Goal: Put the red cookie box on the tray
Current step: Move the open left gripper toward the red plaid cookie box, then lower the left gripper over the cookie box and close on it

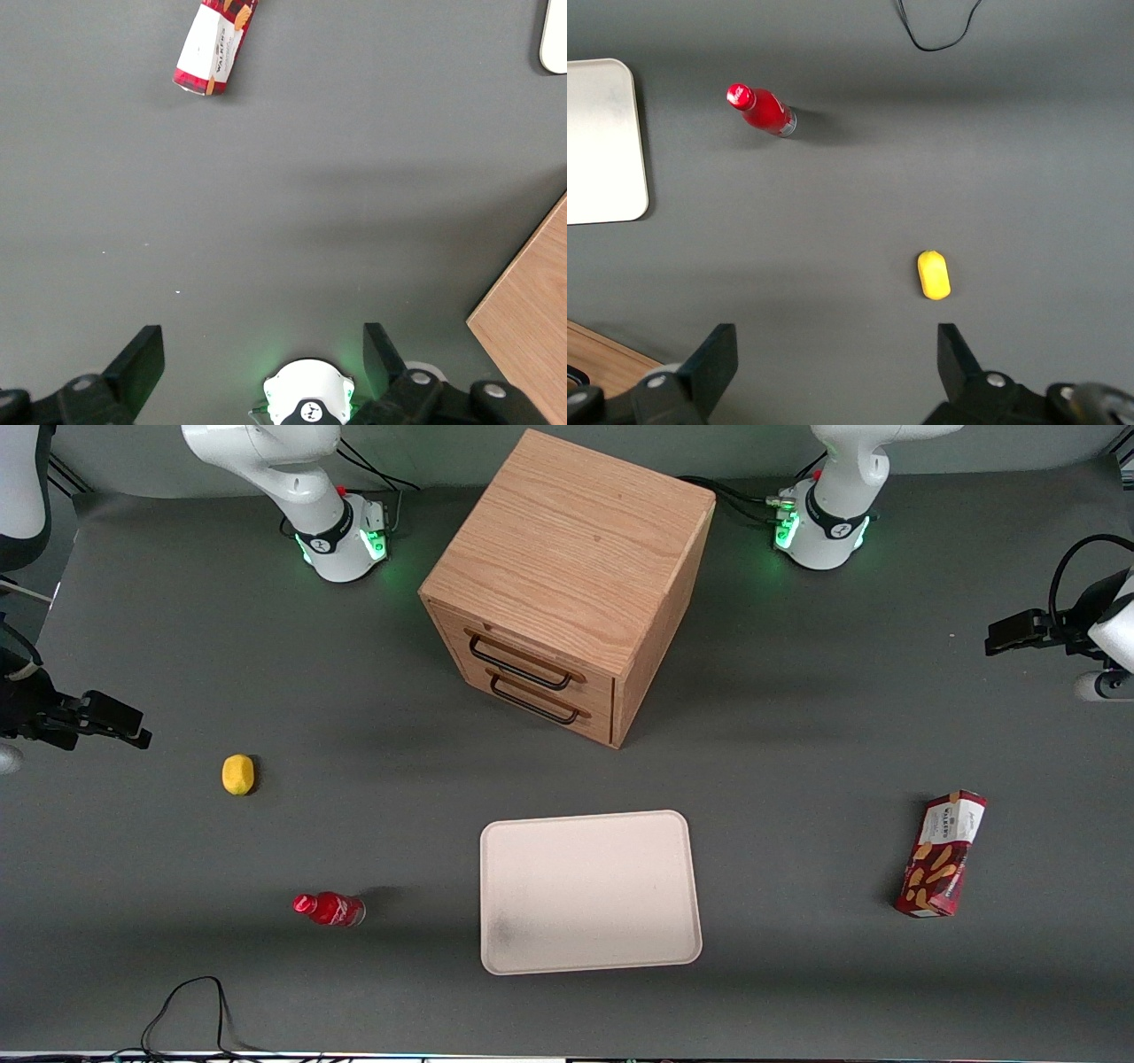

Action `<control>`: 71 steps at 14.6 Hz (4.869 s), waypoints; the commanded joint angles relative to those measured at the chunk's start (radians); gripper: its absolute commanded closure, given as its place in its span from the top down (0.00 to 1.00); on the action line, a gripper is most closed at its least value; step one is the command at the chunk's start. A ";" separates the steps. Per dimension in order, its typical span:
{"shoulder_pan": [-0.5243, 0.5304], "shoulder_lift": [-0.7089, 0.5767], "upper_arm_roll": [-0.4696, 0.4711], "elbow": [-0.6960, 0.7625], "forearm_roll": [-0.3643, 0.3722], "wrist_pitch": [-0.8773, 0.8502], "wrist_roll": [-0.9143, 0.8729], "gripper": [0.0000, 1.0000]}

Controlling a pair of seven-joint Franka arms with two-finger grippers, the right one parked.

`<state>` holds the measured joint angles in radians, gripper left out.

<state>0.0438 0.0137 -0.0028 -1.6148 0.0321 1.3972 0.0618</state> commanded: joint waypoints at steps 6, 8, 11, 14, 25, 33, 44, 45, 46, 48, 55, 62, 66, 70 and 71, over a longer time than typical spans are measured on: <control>-0.024 0.038 0.015 0.081 -0.003 -0.040 0.013 1.00; -0.033 0.038 0.014 0.099 0.005 -0.038 0.009 1.00; -0.025 0.049 0.012 0.101 -0.003 -0.034 0.012 1.00; -0.025 0.051 0.014 0.105 0.012 -0.027 0.010 1.00; 0.054 0.250 0.015 0.220 0.051 0.152 0.409 1.00; 0.071 0.350 0.015 0.319 0.034 0.169 0.484 1.00; 0.087 0.472 0.014 0.055 -0.041 0.652 0.555 1.00; 0.088 0.491 0.014 0.055 -0.043 0.661 0.556 1.00; 0.088 0.505 0.014 0.055 -0.044 0.669 0.556 1.00; 0.109 0.546 0.010 0.055 -0.075 0.703 0.564 1.00; 0.100 0.620 0.007 0.052 -0.084 0.761 0.566 1.00; 0.106 0.647 0.007 0.036 -0.084 0.821 0.566 1.00; 0.107 0.647 0.007 0.036 -0.084 0.821 0.567 0.99; 0.110 0.647 0.006 0.036 -0.087 0.822 0.610 0.00; 0.110 0.647 0.007 0.036 -0.087 0.822 0.609 0.00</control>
<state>0.1477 0.6686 0.0054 -1.5647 -0.0359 2.2007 0.6339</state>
